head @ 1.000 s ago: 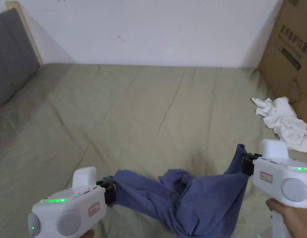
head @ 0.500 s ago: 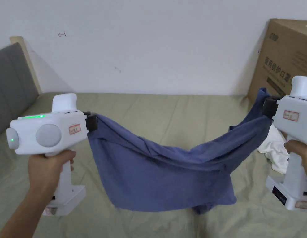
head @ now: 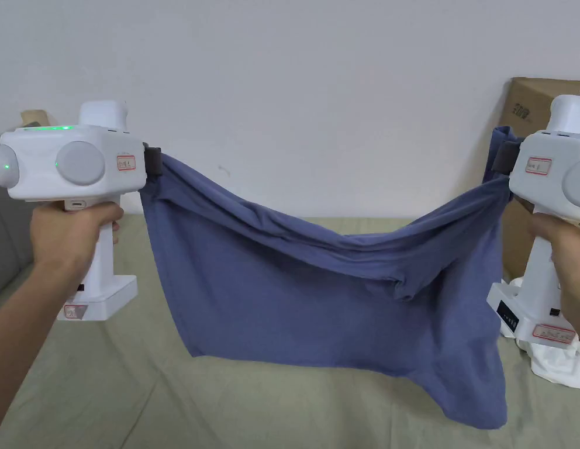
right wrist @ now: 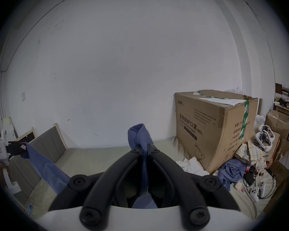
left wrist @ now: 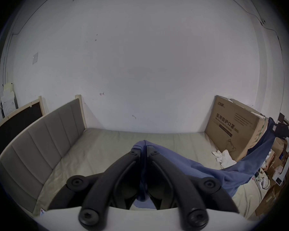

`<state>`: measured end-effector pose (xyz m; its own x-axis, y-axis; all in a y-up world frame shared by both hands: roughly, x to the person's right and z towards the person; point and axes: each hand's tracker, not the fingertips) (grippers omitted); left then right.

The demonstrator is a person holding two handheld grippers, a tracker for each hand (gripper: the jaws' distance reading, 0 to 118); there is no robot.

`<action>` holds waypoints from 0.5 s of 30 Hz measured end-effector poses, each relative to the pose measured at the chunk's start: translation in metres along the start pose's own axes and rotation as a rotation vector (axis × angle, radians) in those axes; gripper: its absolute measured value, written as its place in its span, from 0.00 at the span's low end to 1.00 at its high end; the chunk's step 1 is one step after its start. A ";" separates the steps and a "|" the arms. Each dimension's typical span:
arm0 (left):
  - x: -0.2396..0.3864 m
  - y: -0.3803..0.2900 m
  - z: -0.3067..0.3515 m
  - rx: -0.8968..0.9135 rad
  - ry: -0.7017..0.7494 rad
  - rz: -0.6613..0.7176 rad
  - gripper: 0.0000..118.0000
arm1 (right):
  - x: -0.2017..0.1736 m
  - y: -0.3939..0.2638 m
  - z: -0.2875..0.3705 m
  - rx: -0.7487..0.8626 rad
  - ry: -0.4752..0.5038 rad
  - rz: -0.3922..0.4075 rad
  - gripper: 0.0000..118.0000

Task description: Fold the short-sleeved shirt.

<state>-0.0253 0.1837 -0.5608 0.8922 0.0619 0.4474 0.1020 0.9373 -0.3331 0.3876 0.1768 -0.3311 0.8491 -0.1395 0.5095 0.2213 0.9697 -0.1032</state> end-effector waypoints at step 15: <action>-0.013 -0.071 -0.075 -0.050 0.006 -0.023 0.08 | -0.009 -0.084 -0.056 -0.050 -0.002 0.084 0.05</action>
<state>-0.0114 0.0906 -0.6051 0.8918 0.0380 0.4508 0.1445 0.9203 -0.3635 0.3882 0.0853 -0.3750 0.8647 -0.0581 0.4989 0.1731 0.9669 -0.1875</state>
